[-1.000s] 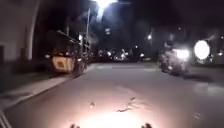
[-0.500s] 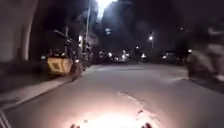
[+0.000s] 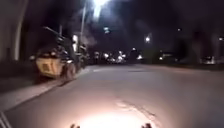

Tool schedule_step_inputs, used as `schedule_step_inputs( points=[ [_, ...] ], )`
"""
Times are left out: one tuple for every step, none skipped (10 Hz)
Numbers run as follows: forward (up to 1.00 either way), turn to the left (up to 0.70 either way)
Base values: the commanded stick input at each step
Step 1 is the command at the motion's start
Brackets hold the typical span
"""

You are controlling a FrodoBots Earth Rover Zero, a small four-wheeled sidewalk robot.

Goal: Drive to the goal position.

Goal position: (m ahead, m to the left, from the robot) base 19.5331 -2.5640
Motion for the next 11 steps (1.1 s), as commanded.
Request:
schedule_step_inputs(
  points=[
    [0.70, 0.00],
    [0.70, 0.00],
    [0.70, 0.00],
    [0.70, 0.00],
    [0.70, 0.00],
    [0.70, 0.00],
    [0.70, 0.00],
    [0.70, 0.00],
    [0.70, 0.00],
    [0.70, 0.00],
    [0.70, 0.00]
  ],
)
